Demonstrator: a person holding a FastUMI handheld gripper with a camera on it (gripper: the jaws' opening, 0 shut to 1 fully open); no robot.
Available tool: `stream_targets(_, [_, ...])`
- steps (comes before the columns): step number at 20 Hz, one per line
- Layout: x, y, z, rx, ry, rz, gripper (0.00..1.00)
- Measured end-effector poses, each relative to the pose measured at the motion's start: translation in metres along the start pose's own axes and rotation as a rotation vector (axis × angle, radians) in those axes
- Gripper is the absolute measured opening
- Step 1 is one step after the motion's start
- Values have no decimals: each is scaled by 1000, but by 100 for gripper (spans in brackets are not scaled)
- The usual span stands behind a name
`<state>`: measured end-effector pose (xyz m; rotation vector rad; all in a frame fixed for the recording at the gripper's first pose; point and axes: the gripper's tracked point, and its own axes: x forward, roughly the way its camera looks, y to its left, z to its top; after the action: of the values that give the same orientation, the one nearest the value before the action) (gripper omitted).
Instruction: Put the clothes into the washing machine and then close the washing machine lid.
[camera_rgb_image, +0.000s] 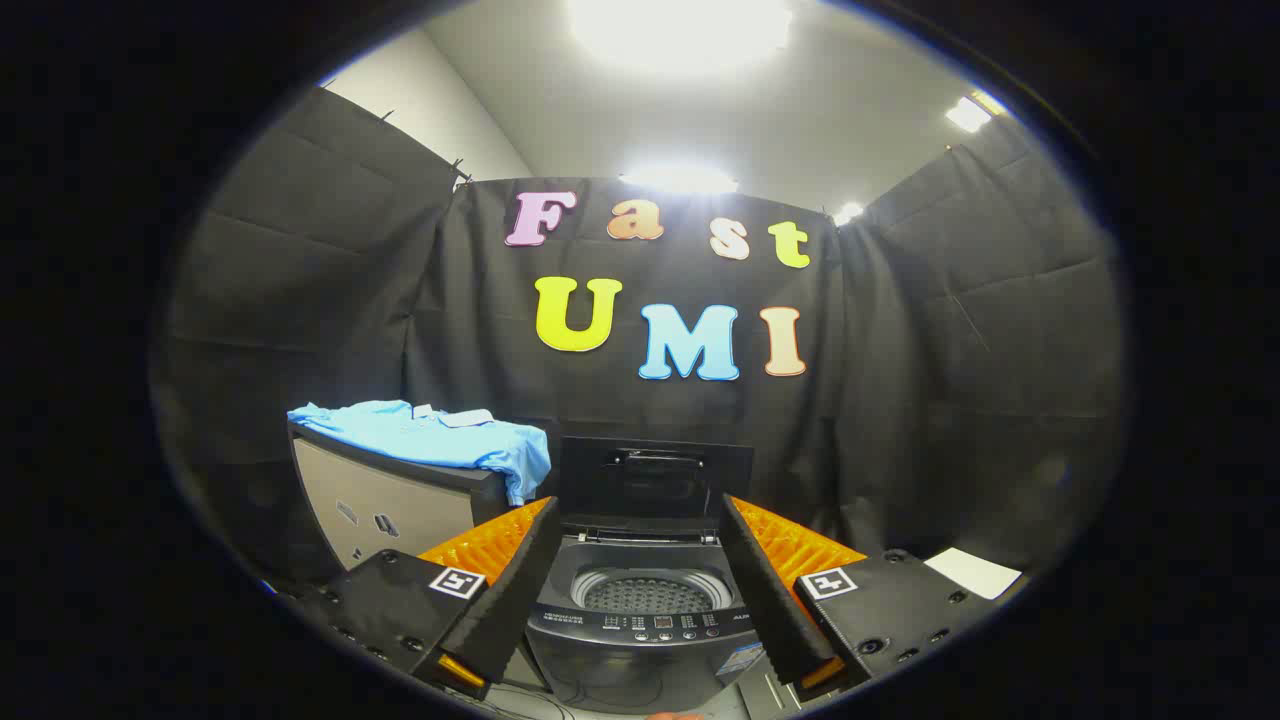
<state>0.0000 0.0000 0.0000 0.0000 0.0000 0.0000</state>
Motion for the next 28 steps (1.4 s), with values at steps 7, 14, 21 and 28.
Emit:
stream_targets(7, [-5, -2, 1, -2, 0, -10, 98])
stream_targets(14, [-8, -1, 4, -2, -1, -10, 98])
stream_targets(21, [-9, -3, 4, -15, 1, -12, 98])
stream_targets(28, [-10, 4, 1, -15, 15, 5, 98])
